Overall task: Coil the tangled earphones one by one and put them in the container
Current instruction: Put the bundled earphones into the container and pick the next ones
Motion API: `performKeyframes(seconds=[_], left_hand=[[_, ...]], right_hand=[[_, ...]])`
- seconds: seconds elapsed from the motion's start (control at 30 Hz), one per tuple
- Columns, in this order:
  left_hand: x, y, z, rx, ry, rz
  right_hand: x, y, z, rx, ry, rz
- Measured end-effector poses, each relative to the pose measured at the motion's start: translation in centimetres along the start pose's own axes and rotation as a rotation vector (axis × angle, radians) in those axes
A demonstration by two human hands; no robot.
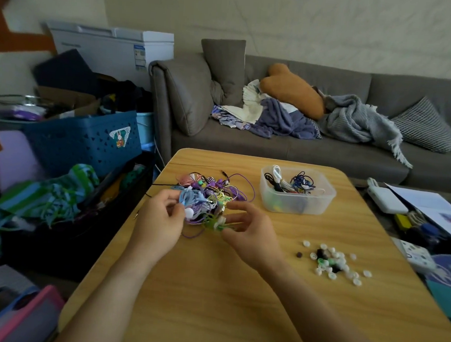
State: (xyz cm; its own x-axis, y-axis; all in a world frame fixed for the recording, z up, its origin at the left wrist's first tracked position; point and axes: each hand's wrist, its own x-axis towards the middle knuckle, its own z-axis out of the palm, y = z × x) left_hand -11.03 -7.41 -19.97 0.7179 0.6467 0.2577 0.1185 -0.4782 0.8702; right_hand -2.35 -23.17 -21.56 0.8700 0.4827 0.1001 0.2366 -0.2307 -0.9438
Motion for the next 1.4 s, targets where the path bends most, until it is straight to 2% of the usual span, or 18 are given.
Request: performKeyframes(seconds=[0.13,0.27,0.37,0.43,0.53,0.63,0.73,0.8,0.93,1.0,1.1,1.2,1.3,1.4], left_hand=[[-0.2,1.3,-0.1,-0.305,0.049,-0.181],[-0.4,2.5,-0.4,-0.604,0.091,-0.327],[-0.6,3.0,-0.2,-0.702,0.084,-0.360],[-0.7,2.8,0.1,-0.634,0.070,-0.315],[-1.0,2.1,0.3,-0.372,0.097,-0.128],[-1.3,1.9,0.0,-0.074,0.165,0.122],[-1.9,2.5,-0.4,-0.068,0.200,0.266],[-2.4,3.2,-0.4,-0.236,0.127,0.205],[-3.3,4.4,0.0,-0.682,-0.064,-0.146],[-3.6,4.8,0.1,-0.792,-0.128,-0.268],[-4.1,5.1,0.6,-0.745,-0.290,-0.358],[-4.5,5.0,1.5,-0.697,-0.496,-0.377],[-5.6,5.1,3.6,-0.568,-0.630,-0.329],[-6.4,5.2,6.0,-0.537,-0.651,-0.333]], right_hand=[[-0.2,0.5,-1.4,-0.294,0.015,-0.084],[-0.2,1.0,-1.5,-0.613,-0.036,-0.048],[-0.8,0.3,-1.7,-0.537,0.053,-0.169],[-1.3,-0.8,-1.4,-0.393,0.074,-0.309],[-1.6,-1.7,-0.4,-0.260,-0.012,-0.440],[-1.7,-1.7,0.3,-0.213,-0.066,-0.421],[-1.7,-1.6,0.8,-0.202,-0.082,-0.421],[-1.7,-1.8,0.9,-0.158,-0.082,-0.426],[-2.2,-2.3,0.3,0.084,-0.150,-0.341],[-3.0,-2.3,-0.6,0.231,-0.199,-0.256],[-3.9,-1.8,-2.6,0.385,-0.178,-0.126],[-5.0,-1.0,-4.7,0.445,-0.160,-0.031],[-6.1,0.3,-6.5,0.384,-0.168,0.003],[-6.9,1.1,-8.2,0.190,-0.139,-0.049]])
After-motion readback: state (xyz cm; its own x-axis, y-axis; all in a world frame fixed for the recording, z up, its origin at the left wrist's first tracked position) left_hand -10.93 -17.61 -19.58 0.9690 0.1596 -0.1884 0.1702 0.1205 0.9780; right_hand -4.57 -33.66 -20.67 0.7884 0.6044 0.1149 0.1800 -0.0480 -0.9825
